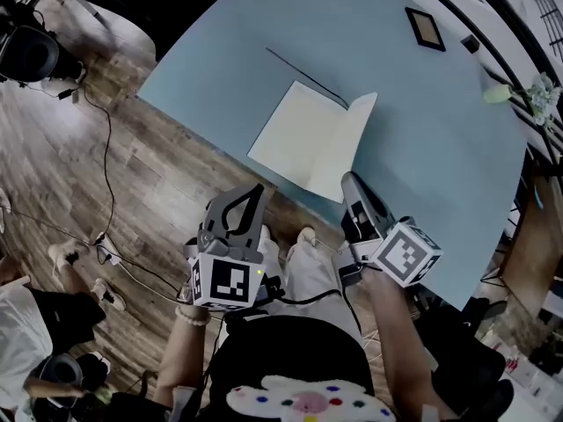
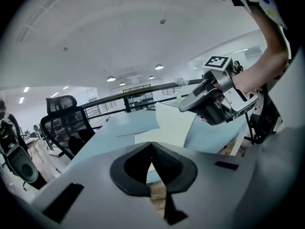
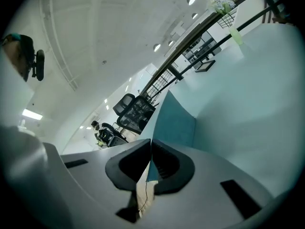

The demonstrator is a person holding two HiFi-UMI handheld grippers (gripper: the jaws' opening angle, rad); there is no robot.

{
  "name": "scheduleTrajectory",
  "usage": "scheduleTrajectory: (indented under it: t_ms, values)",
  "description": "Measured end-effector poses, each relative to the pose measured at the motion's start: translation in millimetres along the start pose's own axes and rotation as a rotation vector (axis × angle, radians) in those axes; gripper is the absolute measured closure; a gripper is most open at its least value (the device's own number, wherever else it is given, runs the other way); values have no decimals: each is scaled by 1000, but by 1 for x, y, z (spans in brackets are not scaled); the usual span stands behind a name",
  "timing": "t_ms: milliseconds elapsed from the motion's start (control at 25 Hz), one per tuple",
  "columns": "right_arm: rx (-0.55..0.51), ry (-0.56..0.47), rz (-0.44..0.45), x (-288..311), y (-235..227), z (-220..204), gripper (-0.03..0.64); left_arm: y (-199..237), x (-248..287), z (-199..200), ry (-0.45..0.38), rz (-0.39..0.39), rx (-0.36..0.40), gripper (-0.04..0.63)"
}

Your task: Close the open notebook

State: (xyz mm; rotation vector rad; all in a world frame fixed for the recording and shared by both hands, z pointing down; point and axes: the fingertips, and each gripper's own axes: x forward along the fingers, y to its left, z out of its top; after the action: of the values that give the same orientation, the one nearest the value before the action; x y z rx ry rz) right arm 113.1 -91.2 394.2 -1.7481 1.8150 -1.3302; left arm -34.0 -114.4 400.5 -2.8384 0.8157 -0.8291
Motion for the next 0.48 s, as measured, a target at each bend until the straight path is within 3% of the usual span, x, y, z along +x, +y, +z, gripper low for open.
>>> scheduleTrajectory:
  t_ms: [480]
  values:
    - [-29,71,13,48,20,-8,575,46,-25,-7,-6,130,-61,578]
